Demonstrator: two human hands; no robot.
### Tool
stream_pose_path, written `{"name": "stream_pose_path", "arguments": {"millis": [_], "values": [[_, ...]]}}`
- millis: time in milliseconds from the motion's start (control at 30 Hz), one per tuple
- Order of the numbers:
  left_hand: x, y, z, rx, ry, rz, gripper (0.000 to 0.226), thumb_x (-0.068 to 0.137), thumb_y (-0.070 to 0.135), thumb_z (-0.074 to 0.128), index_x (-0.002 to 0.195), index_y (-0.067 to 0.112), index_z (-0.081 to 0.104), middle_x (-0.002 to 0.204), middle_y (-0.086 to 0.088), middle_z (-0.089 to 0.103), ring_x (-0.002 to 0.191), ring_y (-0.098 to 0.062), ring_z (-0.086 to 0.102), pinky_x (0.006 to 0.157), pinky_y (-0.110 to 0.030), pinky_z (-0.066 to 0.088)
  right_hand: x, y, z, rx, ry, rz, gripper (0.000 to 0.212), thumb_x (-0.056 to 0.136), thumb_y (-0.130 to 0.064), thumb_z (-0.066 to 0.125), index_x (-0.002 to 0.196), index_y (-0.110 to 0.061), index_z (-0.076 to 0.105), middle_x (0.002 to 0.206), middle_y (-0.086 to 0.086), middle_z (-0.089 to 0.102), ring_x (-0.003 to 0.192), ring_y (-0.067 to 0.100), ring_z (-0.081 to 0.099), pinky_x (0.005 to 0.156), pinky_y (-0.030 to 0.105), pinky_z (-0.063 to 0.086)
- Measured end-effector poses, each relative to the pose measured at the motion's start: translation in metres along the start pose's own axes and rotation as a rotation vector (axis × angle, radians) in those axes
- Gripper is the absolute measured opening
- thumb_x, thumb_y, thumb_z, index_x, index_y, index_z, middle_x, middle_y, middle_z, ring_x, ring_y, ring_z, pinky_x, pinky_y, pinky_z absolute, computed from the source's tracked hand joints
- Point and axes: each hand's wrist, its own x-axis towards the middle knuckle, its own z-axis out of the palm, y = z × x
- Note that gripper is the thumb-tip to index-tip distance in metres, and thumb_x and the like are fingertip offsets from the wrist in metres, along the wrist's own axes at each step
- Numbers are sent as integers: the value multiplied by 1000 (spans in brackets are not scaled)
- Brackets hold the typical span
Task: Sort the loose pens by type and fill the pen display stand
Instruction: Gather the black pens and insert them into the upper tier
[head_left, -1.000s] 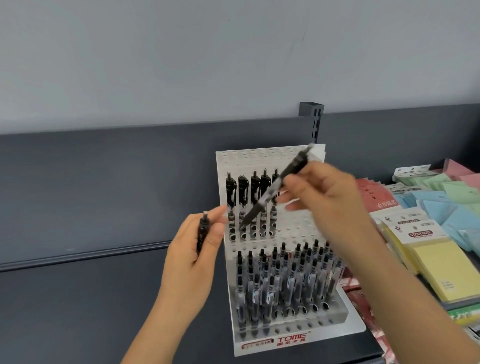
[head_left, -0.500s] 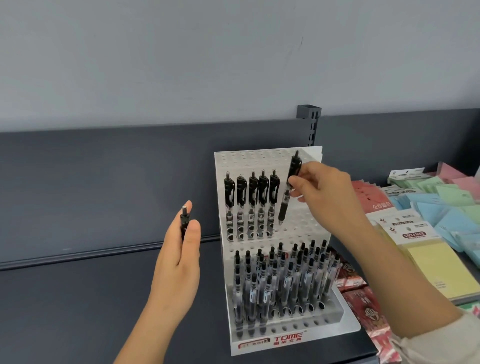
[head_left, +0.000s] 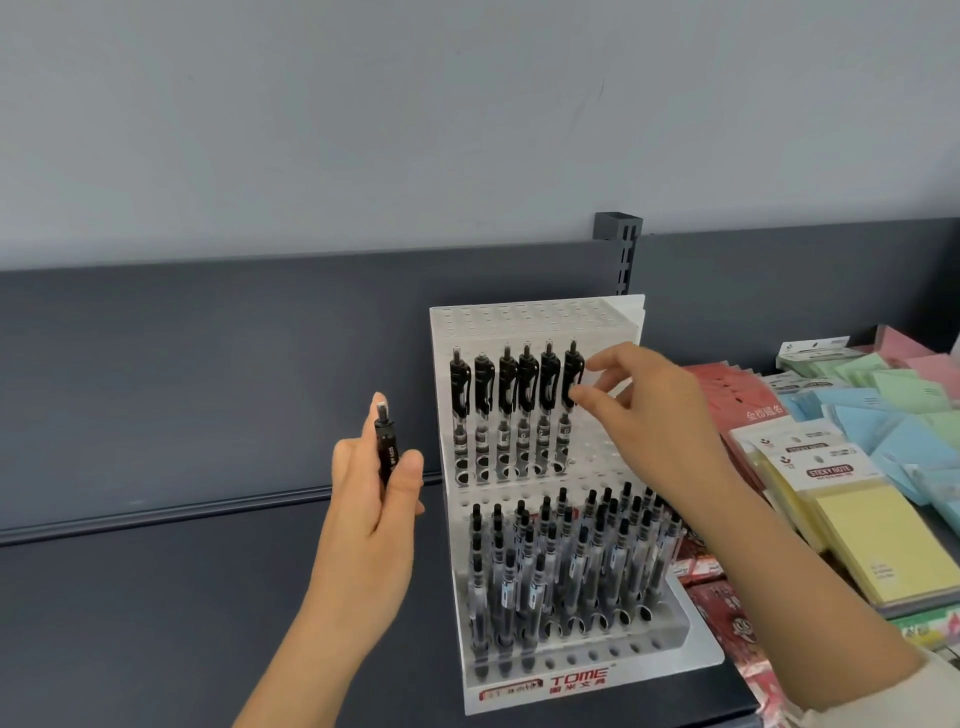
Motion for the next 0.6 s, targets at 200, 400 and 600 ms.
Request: {"name": "stream_pose_path", "arguments": {"millis": [200,400,600], "values": [[3,8,5,55,-80,168,57,86,37,42,142,36,29,83,6,37,72,-1,47,70,-5,38,-34,-51,-13,303,-181,-75,9,77,-44,61,79,-35,63,73,-16,61,67,-5,53,60,10,42],[2,5,12,140,-103,312,40,87,12,60,120,33,60,87,6,48,83,-7,52,70,-6,41,-56,-66,13,453,-352,-128,6,86,-25,63,83,-25,68,75,-12,65,72,1,57,65,15,44],[4,-9,5,249,-84,284,45,77,52,49,122,45,51,97,24,47,99,4,49,80,1,35,-36,-40,-18,591,-144,32,11,88,-18,55,88,-26,62,84,-9,70,79,4,65,69,19,55]]}}
